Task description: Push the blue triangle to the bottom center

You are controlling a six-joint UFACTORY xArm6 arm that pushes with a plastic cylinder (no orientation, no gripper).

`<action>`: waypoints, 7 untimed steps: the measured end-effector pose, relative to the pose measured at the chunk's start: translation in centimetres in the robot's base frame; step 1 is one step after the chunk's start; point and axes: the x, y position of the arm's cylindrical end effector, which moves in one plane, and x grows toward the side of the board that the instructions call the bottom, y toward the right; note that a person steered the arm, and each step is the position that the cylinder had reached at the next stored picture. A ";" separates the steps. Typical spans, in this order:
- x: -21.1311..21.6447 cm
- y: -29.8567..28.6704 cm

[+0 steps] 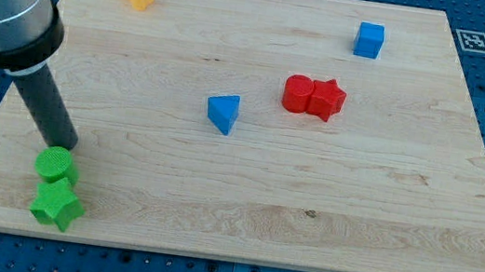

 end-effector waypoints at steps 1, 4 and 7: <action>-1.4 3.6; -5.9 22.3; -7.7 25.8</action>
